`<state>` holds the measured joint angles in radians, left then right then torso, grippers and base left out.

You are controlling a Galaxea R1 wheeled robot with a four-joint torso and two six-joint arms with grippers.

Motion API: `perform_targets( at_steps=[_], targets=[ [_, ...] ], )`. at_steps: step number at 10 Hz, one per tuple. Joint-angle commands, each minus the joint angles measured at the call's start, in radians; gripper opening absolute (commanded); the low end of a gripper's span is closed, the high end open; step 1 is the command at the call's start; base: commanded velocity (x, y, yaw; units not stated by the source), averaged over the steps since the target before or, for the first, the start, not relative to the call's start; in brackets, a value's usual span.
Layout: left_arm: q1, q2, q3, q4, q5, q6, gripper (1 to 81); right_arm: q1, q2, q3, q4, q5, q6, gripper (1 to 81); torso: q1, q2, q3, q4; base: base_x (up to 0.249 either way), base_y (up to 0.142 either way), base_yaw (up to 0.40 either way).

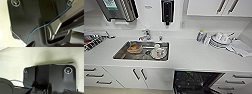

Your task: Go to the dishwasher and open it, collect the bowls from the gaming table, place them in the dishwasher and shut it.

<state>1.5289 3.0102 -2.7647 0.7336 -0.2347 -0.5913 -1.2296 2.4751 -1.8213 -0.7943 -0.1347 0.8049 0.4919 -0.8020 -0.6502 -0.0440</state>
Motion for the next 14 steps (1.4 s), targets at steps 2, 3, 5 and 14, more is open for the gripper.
perform_targets(
  at_steps=[2,3,5,14],
  targets=[
    [0.012,-0.008,0.002,0.033,0.051,0.008,81.1,0.109,-0.042,0.022,0.003,-0.033,0.010,81.1,0.078,-0.123,0.000,0.000,0.000,0.000,0.000],
    [0.012,-0.008,0.003,0.035,0.051,0.008,81.1,0.138,-0.045,0.025,0.004,-0.033,0.013,81.1,0.103,-0.163,0.000,0.000,0.000,0.000,0.000],
    [0.013,-0.008,0.003,0.035,0.051,0.008,81.1,0.205,-0.077,0.042,0.027,-0.028,0.049,81.1,0.151,-0.239,0.000,0.000,0.000,0.000,0.000],
    [0.020,-0.019,0.000,0.035,0.052,0.008,81.1,0.460,-0.101,0.123,0.208,0.004,0.060,81.1,0.138,-0.219,0.001,0.000,0.000,0.000,0.000]
  ],
)
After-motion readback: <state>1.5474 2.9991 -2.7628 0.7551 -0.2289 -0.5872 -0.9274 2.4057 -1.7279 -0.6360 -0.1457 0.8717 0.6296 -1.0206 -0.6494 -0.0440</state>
